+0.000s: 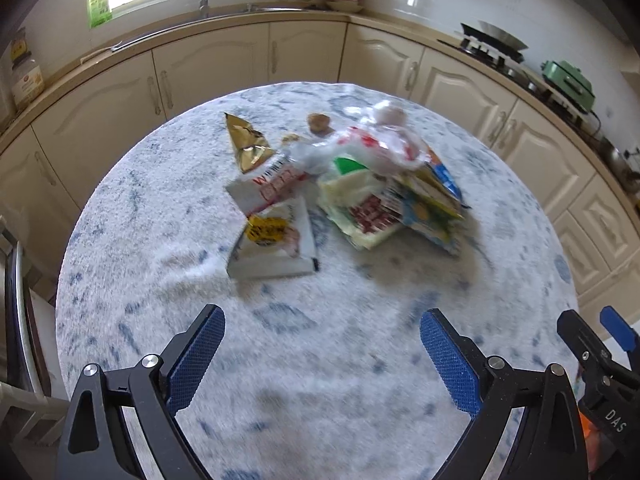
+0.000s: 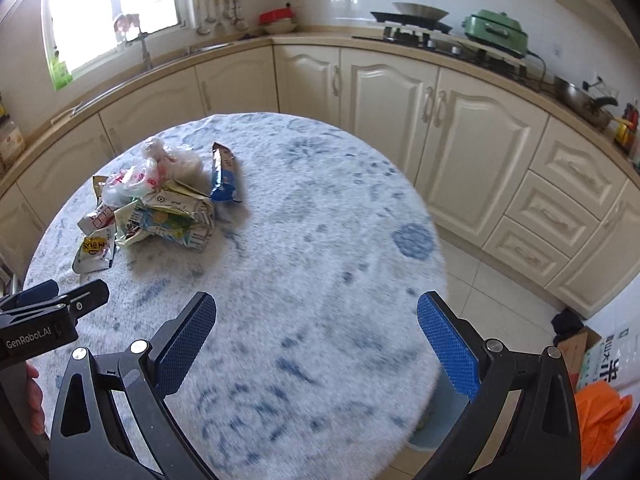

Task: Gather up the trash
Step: 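Move both open tools back toward the table, then grasp the white wrapper with the left tool while the right tool grasps the brown-and-blue snack bar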

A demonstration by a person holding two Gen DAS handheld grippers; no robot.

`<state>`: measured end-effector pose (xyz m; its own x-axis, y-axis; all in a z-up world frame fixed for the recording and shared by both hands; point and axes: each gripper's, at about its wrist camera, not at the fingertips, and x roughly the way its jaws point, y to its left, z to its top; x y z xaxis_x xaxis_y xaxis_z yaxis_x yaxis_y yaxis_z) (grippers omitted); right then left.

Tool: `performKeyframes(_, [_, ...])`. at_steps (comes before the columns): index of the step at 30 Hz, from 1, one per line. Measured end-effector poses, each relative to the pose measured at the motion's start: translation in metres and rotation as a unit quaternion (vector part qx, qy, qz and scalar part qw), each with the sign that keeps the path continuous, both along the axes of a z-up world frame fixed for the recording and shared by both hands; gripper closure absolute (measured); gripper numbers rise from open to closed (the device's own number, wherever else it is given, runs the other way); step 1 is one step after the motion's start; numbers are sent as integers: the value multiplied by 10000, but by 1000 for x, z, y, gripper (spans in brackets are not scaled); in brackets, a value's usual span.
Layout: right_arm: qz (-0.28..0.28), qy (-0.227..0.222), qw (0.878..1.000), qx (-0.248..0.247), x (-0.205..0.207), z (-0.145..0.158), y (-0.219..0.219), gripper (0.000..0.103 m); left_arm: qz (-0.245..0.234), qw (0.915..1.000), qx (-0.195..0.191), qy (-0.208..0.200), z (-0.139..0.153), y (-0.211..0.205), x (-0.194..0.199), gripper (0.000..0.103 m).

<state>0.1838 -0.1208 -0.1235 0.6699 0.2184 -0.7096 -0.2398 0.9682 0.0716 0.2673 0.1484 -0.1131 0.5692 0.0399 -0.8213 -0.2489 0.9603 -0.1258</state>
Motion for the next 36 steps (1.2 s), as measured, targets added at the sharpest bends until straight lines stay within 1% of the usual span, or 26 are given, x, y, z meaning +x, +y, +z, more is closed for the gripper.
performKeyframes(5, [264,-2,9996,-90,19,-1,27,1,180,9998,-66,70,-16,26,26,7])
performKeyframes(8, [395,-41,9990,-179,32,-2,44,1,244,9993,-239,152,-28,40,43,10])
performKeyframes(9, [413,-42,9989,-201,35,-2,47,1,238,9994,-204,119,-30,42,47,11])
performKeyframes(10, [439,-47,9988,-223,39,-3,52,1,214,9997,-118,38,-30,43,50,23])
performKeyframes(11, [465,-45,9986,-249,43,-3,56,1,206,9998,-67,16,-32,43,54,27])
performKeyframes(12, [480,-39,9985,-278,46,-4,59,1,218,9997,49,-50,-33,43,57,42])
performKeyframes(13, [488,-40,9983,-316,49,-4,61,1,273,9994,173,-107,-34,44,59,63])
performKeyframes(14, [488,-45,9982,-352,53,-4,63,1,329,9990,257,-154,-35,44,60,74])
performKeyframes(15, [481,-49,9981,-375,54,-3,65,1,316,9991,179,-199,-36,47,61,84])
performKeyframes(17, [476,-47,9981,-383,62,-1,67,1,229,9993,-158,-241,-39,52,61,90])
performKeyframes(19, [531,5,9980,-338,70,1,69,1,214,9988,-325,-282,-41,57,62,91])
performKeyframes(21, [609,58,9976,-331,78,2,73,1,206,9988,-332,-297,-44,59,64,91])
performKeyframes(27, [775,168,9950,-599,109,-3,100,2,187,9984,-412,-329,-47,63,65,91])
performKeyframes(28, [770,198,9952,-571,113,-5,102,3,176,9985,-412,-330,-48,64,67,91])
performKeyframes(30, [815,283,9956,-358,125,-5,105,4,159,9985,-393,-333,-46,64,62,91])
performKeyframes(32, [827,339,9956,-288,132,-5,107,9,152,9987,-355,-322,-45,64,59,91])
performKeyframes(33, [778,374,9960,-228,136,-4,106,13,147,9988,-336,-317,-44,63,60,91])
performKeyframes(34, [741,413,9962,-190,139,-4,105,21,139,9989,-326,-313,-45,63,61,91])
performKeyframes(35, [735,466,9959,-226,144,-5,107,26,137,9989,-331,-310,-44,62,61,91])
performKeyframes(36, [750,514,9955,-274,147,-7,109,36,138,9988,-340,-309,-44,62,61,91])
